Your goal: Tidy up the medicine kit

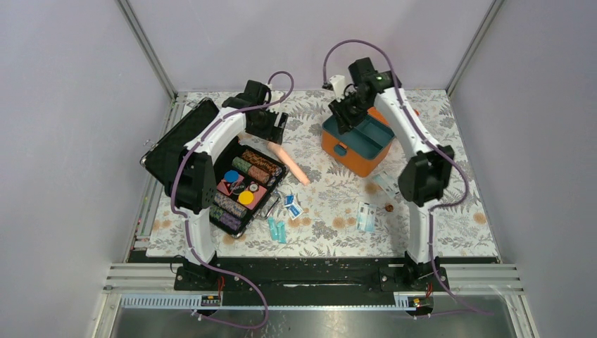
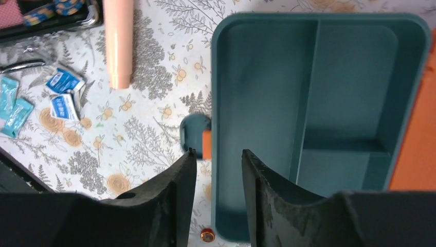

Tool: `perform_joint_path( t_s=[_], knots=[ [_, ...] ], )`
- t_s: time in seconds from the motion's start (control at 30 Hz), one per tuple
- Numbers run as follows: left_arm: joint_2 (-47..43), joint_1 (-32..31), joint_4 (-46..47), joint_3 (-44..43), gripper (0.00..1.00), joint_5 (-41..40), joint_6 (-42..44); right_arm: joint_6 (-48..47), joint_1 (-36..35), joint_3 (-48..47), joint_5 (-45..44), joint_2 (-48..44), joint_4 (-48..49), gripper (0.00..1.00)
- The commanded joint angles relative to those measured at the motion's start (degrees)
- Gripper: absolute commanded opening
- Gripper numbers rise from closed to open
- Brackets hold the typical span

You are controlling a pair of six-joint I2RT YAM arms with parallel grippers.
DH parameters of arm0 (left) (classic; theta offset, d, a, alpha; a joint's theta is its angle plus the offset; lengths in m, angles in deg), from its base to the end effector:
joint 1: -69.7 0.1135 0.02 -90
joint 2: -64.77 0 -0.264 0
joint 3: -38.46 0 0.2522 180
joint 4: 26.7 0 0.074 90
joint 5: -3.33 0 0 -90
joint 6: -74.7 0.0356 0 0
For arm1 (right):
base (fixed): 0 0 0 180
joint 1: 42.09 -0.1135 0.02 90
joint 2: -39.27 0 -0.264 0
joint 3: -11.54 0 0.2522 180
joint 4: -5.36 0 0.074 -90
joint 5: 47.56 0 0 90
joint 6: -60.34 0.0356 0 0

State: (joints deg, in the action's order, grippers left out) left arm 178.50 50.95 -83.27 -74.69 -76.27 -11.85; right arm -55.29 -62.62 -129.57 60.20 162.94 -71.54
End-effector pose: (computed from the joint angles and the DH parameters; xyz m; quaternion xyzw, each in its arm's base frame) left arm 0.4123 -0.1467 0.2610 0.2091 0.9324 -0.1236 0.2675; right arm 0.4287 0.1721 0.3159 -0.4110 0.8609 0.1372 0.2666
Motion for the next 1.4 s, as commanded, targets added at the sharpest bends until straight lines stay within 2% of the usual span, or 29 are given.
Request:
perform_joint_path(
  t_s=[0.0, 0.1, 0.2, 0.33, 0.47, 0.67, 0.83, 1.03, 1.13, 1.37],
  knots=[
    [-2.5, 0.6, 0.8, 0.9, 0.76, 0.4, 1.3, -3.4, 1.0, 11.7, 3.5, -16.3, 3.0, 0.45],
    [-3.0, 0.7, 0.8, 1.0, 0.76, 1.0, 1.8, -4.4, 2.2, 28.7, 4.6, -26.2, 11.0, 0.45],
    [-3.3, 0.6, 1.1, 1.2, 0.75, 1.6, 3.3, 0.3, 5.1, 42.9, 3.8, -35.2, 19.2, 0.43],
    [-2.2, 0.5, 1.1, -0.7, 0.75, 1.9, 4.8, 5.8, 11.0, 54.8, 4.0, -42.0, 22.0, 0.4],
    [-1.1, 0.5, 1.0, -3.2, 0.75, 1.7, 4.2, -1.5, 15.4, 62.6, 2.1, -43.2, 22.0, 0.4],
    [-1.1, 0.6, -0.8, -3.6, 0.75, 2.8, 5.0, -12.1, 20.1, 67.2, -0.6, -37.2, 22.2, 0.4],
    [-1.3, 0.7, -1.7, -3.6, 0.75, 1.9, 6.0, -13.2, 24.4, 66.4, -3.0, -31.2, 24.6, 0.4],
    [0.3, 0.7, -3.4, -5.8, 0.75, 1.7, 4.1, -15.4, 24.8, 64.4, -5.1, -26.7, 26.3, 0.47],
    [0.3, 0.7, -3.6, -5.7, 0.75, 1.6, 3.9, -15.6, 24.7, 63.6, -5.0, -25.1, 26.2, 0.47],
    [-0.1, 1.1, -3.6, -4.9, 0.75, 0.8, 3.9, -18.1, 24.7, 62.2, -3.9, -22.5, 25.1, 0.33]
  ],
)
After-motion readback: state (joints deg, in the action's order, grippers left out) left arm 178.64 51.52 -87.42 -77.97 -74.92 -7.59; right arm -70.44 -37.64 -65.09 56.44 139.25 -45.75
